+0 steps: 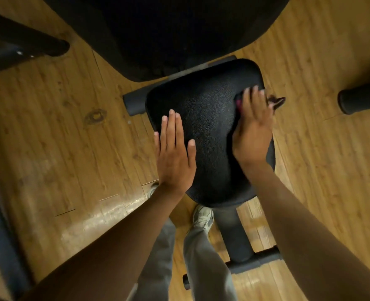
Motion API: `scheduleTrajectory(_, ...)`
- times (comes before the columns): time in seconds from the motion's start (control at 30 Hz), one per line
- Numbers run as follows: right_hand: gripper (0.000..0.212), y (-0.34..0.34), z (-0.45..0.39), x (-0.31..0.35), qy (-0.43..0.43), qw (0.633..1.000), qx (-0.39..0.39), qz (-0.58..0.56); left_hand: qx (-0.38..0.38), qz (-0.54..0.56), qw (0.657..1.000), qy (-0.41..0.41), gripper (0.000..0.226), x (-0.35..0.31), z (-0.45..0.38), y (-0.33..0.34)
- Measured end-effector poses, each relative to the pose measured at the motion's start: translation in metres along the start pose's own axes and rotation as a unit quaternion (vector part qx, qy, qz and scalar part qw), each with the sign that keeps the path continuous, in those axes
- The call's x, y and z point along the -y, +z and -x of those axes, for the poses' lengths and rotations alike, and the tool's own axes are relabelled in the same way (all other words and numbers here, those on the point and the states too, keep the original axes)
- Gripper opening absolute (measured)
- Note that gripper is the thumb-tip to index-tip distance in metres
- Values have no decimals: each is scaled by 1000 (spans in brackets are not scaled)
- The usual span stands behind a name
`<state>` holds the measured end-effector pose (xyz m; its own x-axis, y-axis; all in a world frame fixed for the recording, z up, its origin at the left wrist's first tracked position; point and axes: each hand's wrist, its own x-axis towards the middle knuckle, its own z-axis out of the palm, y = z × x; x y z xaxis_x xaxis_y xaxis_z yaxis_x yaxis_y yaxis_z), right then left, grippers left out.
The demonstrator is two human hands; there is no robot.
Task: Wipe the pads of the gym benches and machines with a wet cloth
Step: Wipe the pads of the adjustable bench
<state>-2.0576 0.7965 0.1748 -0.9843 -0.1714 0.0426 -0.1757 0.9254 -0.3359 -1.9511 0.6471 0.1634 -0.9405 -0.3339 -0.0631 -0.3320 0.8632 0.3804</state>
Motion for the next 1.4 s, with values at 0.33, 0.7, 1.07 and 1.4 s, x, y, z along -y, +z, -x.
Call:
scheduleTrajectory(0.33, 69, 37, -7, 73, -288, 957, 42, -4, 70, 44, 996, 14, 66, 42, 27, -16)
scheduleTrajectory(0.7, 58, 17, -44, 54, -72, 997, -15, -39, 81, 43, 996, -6, 67, 39, 27, -18)
scheduleTrajectory(1.07, 62, -27, 67, -59, -383, 906, 180, -7, 117, -6, 992, 42, 72, 49, 24, -31)
scheduleTrajectory(1.4, 82, -14, 169, -19, -241, 963, 121, -10, 130, -20, 987, 88, 66, 26, 28, -30)
